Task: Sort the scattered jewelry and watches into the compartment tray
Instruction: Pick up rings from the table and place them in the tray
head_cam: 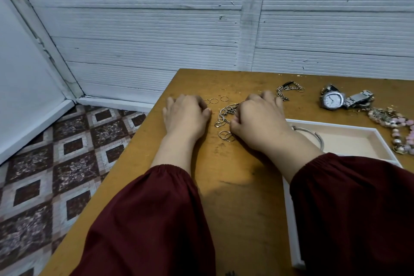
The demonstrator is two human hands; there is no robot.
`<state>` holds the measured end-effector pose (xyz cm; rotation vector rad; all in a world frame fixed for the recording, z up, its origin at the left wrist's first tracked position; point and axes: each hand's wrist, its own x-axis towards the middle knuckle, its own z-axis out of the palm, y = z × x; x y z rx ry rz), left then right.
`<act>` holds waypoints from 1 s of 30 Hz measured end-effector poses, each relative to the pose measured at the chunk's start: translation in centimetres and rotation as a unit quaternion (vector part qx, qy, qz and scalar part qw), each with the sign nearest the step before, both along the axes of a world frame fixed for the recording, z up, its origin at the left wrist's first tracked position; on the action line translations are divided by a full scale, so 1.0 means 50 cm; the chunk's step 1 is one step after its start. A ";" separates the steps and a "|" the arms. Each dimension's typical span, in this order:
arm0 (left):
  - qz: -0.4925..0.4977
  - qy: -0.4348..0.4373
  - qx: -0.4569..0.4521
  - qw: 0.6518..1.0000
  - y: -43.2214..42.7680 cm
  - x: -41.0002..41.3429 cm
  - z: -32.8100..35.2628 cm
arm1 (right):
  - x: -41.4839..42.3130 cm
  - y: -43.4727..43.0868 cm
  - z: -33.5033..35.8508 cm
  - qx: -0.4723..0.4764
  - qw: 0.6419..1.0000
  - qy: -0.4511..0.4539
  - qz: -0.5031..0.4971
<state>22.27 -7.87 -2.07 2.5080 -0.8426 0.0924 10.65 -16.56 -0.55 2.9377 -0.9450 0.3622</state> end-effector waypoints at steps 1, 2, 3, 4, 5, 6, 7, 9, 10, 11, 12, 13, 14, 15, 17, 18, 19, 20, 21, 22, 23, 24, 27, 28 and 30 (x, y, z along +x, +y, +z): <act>0.000 0.002 0.000 1.000 -0.001 -0.001 0.000 | 0.000 0.000 0.000 0.001 1.000 0.000 0.000; 0.001 0.005 0.002 1.000 -0.002 -0.001 0.000 | 0.000 0.000 0.000 0.002 1.000 -0.001 0.000; 0.001 0.007 0.006 1.000 -0.002 -0.001 0.001 | -0.001 0.000 0.000 0.002 1.000 -0.003 -0.001; 0.000 0.004 0.011 1.000 -0.002 -0.002 0.001 | -0.001 -0.001 0.000 0.002 1.000 -0.005 -0.001; -0.002 -0.004 0.016 1.000 -0.003 -0.002 0.002 | -0.001 -0.001 0.000 0.002 1.000 -0.007 -0.001; -0.006 -0.017 0.023 1.000 -0.003 -0.003 0.002 | -0.001 -0.001 -0.001 0.002 1.000 -0.009 -0.002; -0.009 -0.032 0.032 0.999 -0.004 -0.004 0.002 | -0.001 -0.002 -0.001 0.002 1.000 -0.011 -0.003; -0.016 -0.053 0.059 0.997 -0.006 -0.008 0.001 | 0.000 -0.002 -0.002 0.004 1.000 -0.012 -0.005; -0.018 -0.059 0.074 0.995 -0.008 -0.010 -0.001 | 0.000 -0.002 -0.002 0.008 1.000 -0.013 -0.007; -0.020 -0.066 0.087 0.994 -0.009 -0.011 -0.002 | 0.000 -0.002 -0.002 0.014 1.000 -0.015 -0.008; -0.020 -0.071 0.096 0.993 -0.011 -0.012 -0.003 | -0.001 -0.003 -0.002 0.024 1.000 -0.018 -0.010; -0.019 -0.074 0.102 0.992 -0.012 -0.013 -0.004 | -0.001 -0.003 -0.001 0.034 0.999 -0.022 -0.012; -0.018 -0.075 0.104 0.992 -0.012 -0.014 -0.005 | -0.002 -0.003 0.000 0.043 0.999 -0.025 -0.014; -0.017 -0.074 0.103 0.992 -0.012 -0.015 -0.005 | -0.002 -0.004 0.000 0.048 0.998 -0.028 -0.017; -0.015 -0.068 0.094 0.993 -0.010 -0.016 -0.007 | -0.002 -0.005 0.001 0.048 0.998 -0.029 -0.019; -0.012 -0.065 0.086 0.994 -0.009 -0.016 -0.007 | -0.002 -0.005 0.002 0.046 0.998 -0.028 -0.020; -0.010 -0.062 0.078 0.995 -0.008 -0.015 -0.008 | -0.001 -0.005 0.002 0.041 0.999 -0.026 -0.020; -0.006 -0.061 0.070 0.996 -0.007 -0.015 -0.008 | -0.001 -0.006 0.003 0.034 0.999 -0.025 -0.021; -0.003 -0.060 0.062 0.996 -0.007 -0.014 -0.008 | -0.001 -0.006 0.004 0.026 0.999 -0.025 -0.022; 0.001 -0.060 0.054 0.997 -0.006 -0.014 -0.007 | -0.001 -0.007 0.005 0.017 0.999 -0.026 -0.022; 0.004 -0.059 0.048 0.997 -0.006 -0.013 -0.007 | -0.001 -0.007 0.006 0.008 0.999 -0.025 -0.022; 0.006 -0.057 0.041 0.997 -0.005 -0.013 -0.008 | 0.000 -0.007 0.007 0.000 1.000 -0.023 -0.021; 0.010 -0.051 0.027 0.998 -0.005 -0.012 -0.009 | 0.002 -0.008 0.010 -0.019 1.000 -0.010 -0.015; 0.012 -0.050 0.024 0.998 -0.005 -0.012 -0.009 | 0.003 -0.007 0.011 -0.028 1.000 -0.005 -0.012; 0.013 -0.051 0.018 0.998 -0.005 -0.012 -0.009 | 0.005 -0.006 0.011 -0.047 0.999 0.004 -0.005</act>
